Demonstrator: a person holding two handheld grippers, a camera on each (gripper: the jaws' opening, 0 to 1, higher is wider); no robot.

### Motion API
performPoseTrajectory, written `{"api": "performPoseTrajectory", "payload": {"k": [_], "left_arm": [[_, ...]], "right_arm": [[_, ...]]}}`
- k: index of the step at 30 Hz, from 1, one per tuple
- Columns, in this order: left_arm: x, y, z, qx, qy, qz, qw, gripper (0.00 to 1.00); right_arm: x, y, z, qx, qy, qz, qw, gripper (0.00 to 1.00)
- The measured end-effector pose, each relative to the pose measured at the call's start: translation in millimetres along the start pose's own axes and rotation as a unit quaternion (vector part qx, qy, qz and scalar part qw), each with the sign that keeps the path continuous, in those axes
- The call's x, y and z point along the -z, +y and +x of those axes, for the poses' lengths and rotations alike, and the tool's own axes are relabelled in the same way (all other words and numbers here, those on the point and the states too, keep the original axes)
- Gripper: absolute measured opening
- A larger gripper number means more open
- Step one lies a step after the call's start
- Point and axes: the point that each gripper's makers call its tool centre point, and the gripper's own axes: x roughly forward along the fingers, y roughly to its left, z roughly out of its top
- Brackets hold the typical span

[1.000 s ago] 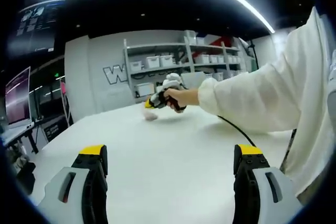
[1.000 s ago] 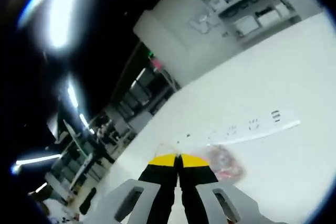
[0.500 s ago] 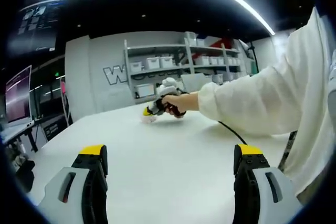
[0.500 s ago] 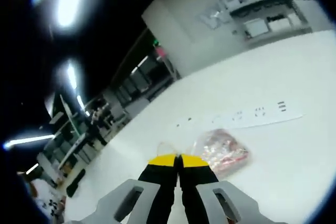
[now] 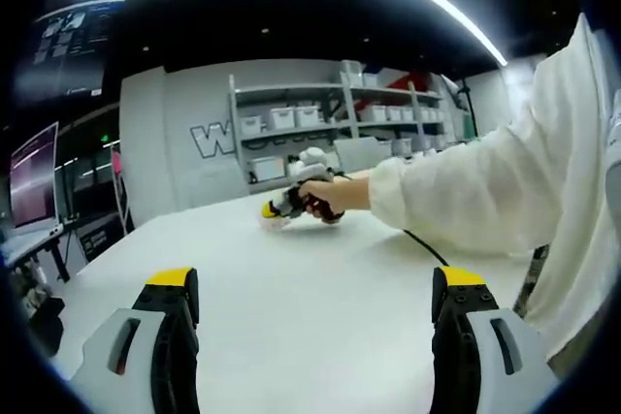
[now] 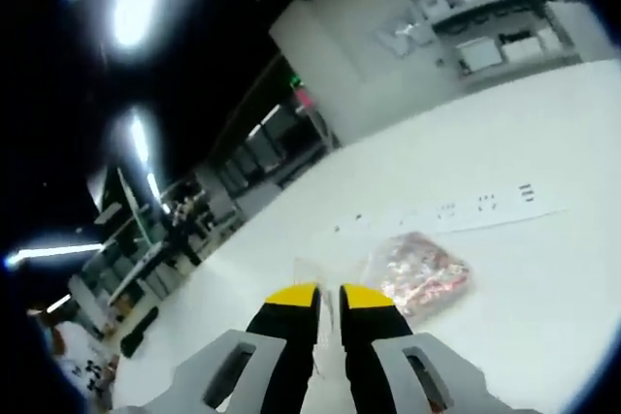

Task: Open the resealable bag by pulling the two sides of the seal apart until the entire bag opening is separated and visibly accessible.

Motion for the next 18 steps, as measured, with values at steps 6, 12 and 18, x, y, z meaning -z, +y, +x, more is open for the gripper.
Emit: {"api": "performPoseTrajectory", "payload": {"k": [6, 12, 18], "left_arm": [[0.8, 1.5, -2, 0.000, 0.000, -0.001, 1.0000, 0.99], [-0.2, 0.2, -2, 0.001, 0.000, -0.001, 1.0000, 0.99], [2.1, 2.4, -2, -0.003, 0.003, -0.002, 1.0000, 0.99]], "right_arm": [[-5.2, 4, -2, -0.002, -0.016, -0.048, 0.9987, 0.12], [-13.0, 8, -4, 0.010, -0.046, -0.099, 0.9940, 0.24], [-32.4, 4, -6, 0.042, -0.095, -0.155, 0.9824, 0.53]]}}
